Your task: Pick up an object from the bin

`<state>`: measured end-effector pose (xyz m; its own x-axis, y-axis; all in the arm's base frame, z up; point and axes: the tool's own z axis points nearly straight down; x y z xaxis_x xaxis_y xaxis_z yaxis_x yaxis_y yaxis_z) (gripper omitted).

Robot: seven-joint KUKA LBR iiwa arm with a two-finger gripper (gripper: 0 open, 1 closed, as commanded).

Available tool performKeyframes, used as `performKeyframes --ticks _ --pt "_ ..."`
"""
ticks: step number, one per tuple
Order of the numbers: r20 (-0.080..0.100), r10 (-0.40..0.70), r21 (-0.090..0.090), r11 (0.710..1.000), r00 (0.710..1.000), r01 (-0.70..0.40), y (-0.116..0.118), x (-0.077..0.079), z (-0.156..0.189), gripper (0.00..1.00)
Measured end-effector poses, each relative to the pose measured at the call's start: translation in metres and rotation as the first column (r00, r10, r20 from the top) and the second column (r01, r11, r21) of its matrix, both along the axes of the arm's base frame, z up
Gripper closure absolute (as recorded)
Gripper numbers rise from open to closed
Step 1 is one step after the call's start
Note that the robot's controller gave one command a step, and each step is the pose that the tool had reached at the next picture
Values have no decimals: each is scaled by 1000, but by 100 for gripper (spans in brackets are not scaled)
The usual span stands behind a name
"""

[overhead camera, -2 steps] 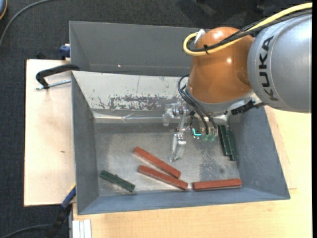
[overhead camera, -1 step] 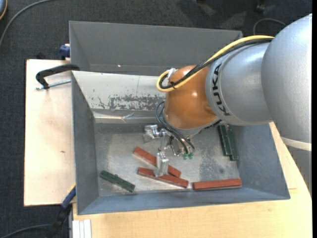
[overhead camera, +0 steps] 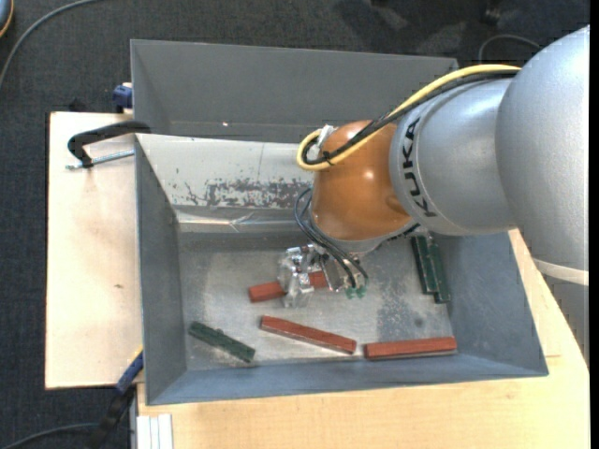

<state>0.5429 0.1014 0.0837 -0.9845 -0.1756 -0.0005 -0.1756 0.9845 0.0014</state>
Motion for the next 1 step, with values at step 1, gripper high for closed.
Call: performKeyframes --ticks 1 --pt "14 58 1 998 998 -58 5 -10 138 100"
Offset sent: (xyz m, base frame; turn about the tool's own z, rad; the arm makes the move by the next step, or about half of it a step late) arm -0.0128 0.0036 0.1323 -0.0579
